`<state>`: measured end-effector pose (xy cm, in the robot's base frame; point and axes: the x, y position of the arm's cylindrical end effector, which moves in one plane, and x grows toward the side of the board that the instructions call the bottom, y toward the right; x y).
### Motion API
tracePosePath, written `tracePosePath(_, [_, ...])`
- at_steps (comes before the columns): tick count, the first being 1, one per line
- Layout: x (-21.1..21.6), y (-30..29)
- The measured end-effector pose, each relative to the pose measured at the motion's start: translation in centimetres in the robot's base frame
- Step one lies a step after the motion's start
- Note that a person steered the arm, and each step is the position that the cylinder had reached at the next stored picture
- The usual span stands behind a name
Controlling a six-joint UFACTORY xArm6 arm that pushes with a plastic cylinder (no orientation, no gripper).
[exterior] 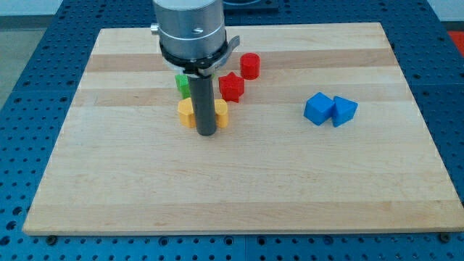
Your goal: Move the yellow hexagon close to the green star
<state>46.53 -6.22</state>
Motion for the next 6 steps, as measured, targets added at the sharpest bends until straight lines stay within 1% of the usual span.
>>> tracePosePath(1, [0.5, -1.3])
tracePosePath(2, [0.0, -2.7])
tracePosePath(4, [-1.7, -3.1])
tracePosePath(5, [-0.3, -3.1])
tracePosePath(6, [3.1, -2.0])
